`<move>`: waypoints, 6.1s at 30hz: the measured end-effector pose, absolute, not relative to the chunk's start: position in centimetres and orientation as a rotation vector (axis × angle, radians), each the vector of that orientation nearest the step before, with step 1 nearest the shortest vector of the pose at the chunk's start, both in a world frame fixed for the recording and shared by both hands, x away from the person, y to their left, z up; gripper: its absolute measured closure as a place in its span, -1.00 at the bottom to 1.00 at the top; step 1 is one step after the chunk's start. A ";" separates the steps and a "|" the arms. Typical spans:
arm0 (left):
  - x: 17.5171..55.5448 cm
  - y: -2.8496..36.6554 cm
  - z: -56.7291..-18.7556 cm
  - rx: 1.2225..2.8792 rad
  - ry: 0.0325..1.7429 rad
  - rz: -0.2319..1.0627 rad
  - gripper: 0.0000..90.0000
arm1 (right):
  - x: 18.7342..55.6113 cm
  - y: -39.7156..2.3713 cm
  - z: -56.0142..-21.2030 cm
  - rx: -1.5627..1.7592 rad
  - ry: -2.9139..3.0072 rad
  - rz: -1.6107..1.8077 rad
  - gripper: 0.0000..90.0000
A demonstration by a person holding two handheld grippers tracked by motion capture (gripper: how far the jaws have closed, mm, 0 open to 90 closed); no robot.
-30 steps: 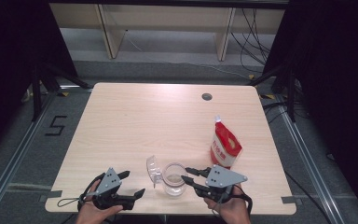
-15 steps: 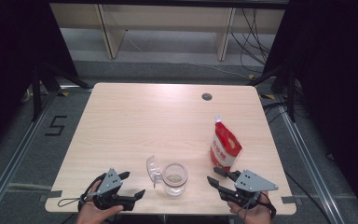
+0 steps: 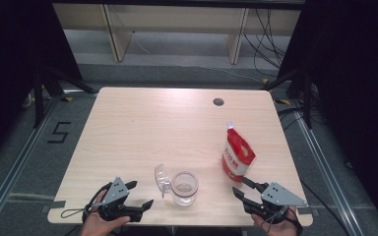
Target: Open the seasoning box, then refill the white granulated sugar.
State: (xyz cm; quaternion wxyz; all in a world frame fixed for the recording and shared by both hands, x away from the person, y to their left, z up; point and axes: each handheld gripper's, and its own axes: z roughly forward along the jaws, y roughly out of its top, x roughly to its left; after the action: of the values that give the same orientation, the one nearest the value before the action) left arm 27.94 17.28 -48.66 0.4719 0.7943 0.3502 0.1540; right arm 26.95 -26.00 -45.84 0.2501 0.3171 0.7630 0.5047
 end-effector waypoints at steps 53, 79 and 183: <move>27.8 16.8 -48.7 1.930 0.850 0.347 -0.65 | 32.6 -26.7 -48.5 1.070 1.954 1.330 -0.40; 27.9 16.3 -48.9 1.948 0.825 0.335 -0.65 | 34.4 -25.2 -49.6 1.081 1.956 1.322 -0.08; 27.8 16.1 -49.2 1.988 0.810 0.343 -0.64 | 37.0 -25.1 -51.5 0.948 1.896 1.513 -0.02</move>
State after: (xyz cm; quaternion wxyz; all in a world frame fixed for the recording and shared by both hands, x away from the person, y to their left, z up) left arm 27.84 16.06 -49.21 0.4653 0.8094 0.3300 0.1395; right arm 36.95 -25.14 -51.55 0.2653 0.3509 0.7018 0.5603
